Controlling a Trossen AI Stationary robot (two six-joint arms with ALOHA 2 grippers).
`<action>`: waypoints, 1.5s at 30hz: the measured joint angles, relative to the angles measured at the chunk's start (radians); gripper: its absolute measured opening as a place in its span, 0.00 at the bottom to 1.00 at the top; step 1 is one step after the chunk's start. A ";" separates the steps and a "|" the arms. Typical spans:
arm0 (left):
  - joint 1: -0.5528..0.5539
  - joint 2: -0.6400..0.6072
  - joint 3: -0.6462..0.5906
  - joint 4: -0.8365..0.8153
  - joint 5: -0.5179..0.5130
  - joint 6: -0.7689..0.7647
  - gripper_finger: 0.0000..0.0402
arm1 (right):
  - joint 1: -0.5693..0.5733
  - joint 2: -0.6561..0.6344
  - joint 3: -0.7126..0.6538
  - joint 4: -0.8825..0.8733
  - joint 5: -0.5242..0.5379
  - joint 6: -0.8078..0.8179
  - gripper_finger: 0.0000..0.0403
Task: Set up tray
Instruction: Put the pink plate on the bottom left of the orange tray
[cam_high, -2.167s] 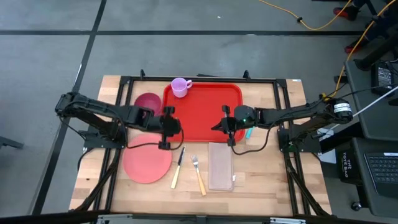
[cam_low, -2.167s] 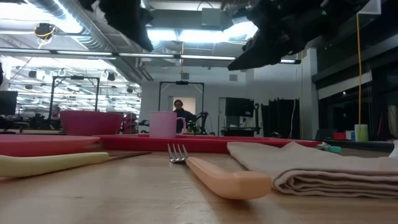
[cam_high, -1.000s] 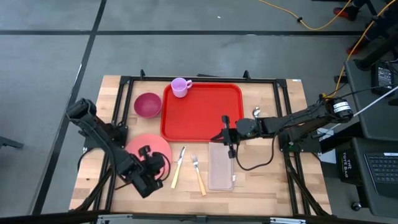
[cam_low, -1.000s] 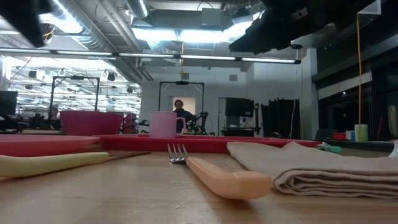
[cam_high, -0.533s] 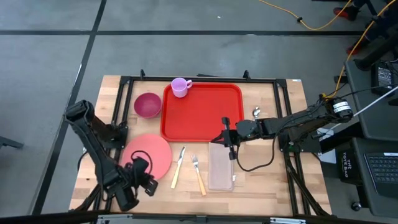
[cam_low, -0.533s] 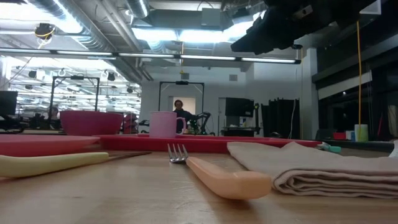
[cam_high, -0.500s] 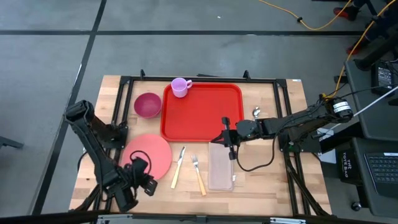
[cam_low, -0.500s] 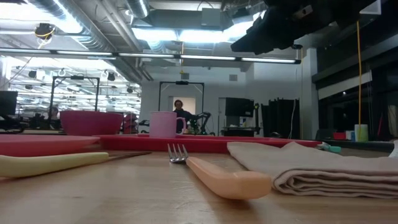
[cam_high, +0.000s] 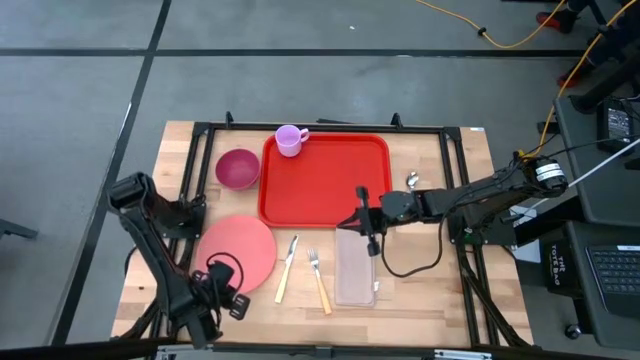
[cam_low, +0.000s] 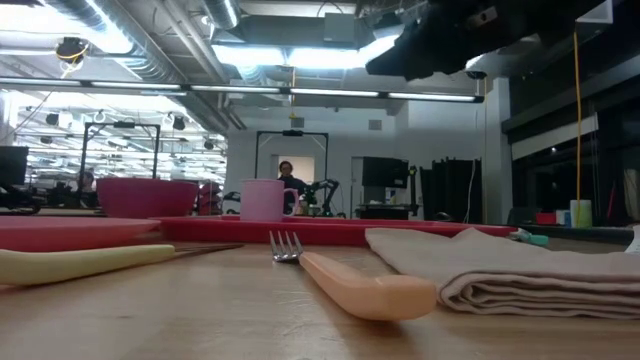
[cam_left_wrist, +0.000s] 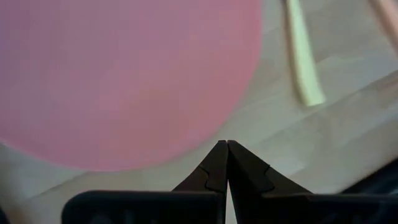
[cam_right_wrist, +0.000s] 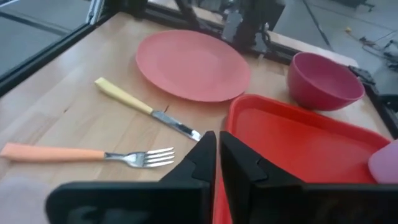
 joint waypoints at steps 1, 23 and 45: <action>0.000 0.004 0.000 -0.001 0.018 0.019 0.01 | -0.004 0.000 0.000 0.008 0.000 0.000 0.07; 0.167 0.311 0.412 -0.394 0.194 0.600 0.01 | -0.081 0.000 0.000 0.078 0.000 -0.049 0.05; 0.182 0.439 0.480 -0.401 0.174 0.740 0.18 | -0.097 0.000 0.000 0.078 0.000 -0.046 0.06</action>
